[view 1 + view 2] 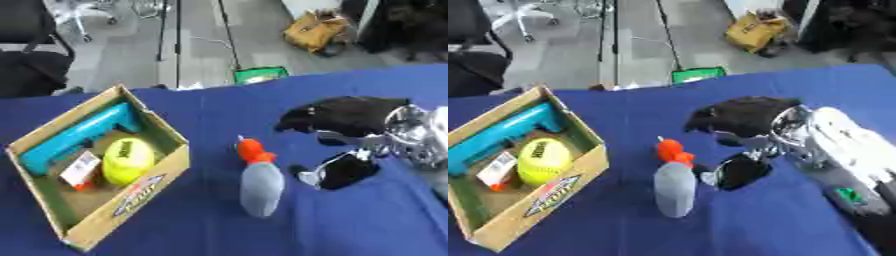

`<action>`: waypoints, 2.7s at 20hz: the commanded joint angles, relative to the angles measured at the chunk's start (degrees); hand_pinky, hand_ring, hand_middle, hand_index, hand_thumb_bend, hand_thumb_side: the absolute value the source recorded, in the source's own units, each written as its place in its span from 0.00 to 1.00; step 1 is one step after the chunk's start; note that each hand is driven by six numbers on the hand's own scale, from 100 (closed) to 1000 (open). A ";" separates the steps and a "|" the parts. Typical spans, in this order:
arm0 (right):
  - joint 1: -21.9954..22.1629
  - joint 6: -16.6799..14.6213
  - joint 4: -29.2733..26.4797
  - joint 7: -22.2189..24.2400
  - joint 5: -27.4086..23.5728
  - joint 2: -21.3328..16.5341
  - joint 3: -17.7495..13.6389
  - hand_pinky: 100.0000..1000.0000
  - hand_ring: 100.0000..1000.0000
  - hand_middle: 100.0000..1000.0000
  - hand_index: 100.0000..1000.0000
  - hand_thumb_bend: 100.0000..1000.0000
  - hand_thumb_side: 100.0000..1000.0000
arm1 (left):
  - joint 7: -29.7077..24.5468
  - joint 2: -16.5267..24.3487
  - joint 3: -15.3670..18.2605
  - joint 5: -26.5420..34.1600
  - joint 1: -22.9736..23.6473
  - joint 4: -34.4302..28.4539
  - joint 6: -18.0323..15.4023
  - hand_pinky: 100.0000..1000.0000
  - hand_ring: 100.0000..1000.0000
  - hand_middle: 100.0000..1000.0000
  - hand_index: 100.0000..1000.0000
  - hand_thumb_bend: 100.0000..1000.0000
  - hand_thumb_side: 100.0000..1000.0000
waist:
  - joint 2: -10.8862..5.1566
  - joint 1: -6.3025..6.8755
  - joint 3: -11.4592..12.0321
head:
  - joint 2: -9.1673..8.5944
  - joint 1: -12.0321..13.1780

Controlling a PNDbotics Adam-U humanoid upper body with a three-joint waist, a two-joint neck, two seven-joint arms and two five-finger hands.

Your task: Pick up objects on the table and place them in the box.

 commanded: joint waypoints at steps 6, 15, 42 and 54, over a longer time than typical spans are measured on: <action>-1.97 0.27 -1.05 -0.07 0.34 0.15 0.92 0.96 0.97 0.97 1.00 0.21 0.75 | -0.08 1.47 0.25 0.12 -0.42 -0.85 -0.09 1.00 0.91 0.98 0.84 0.00 0.88 | -1.21 -0.12 0.11 | -0.73 -0.85; -2.75 -0.14 -1.05 -0.07 0.33 0.84 1.14 0.98 0.98 0.97 1.00 0.18 0.79 | -0.09 1.47 0.17 0.13 -0.59 -0.85 -0.19 1.00 0.91 0.98 0.85 0.00 0.88 | -0.96 0.13 0.05 | -1.11 -1.41; -1.42 1.75 -1.05 -0.07 5.96 0.74 6.68 1.00 1.00 0.98 1.00 0.24 0.89 | -0.69 1.39 -0.22 0.36 -0.74 -0.85 -0.38 1.00 0.91 0.98 0.84 0.00 0.88 | -0.15 -0.42 0.94 | -0.91 -1.94; -1.76 1.19 0.18 -0.07 9.71 0.41 8.08 1.00 1.00 0.96 1.00 0.29 0.92 | -0.97 1.24 -0.41 0.47 -0.78 -0.85 -0.53 1.00 0.91 0.98 0.84 0.00 0.88 | 0.25 -0.22 1.52 | -0.95 -2.36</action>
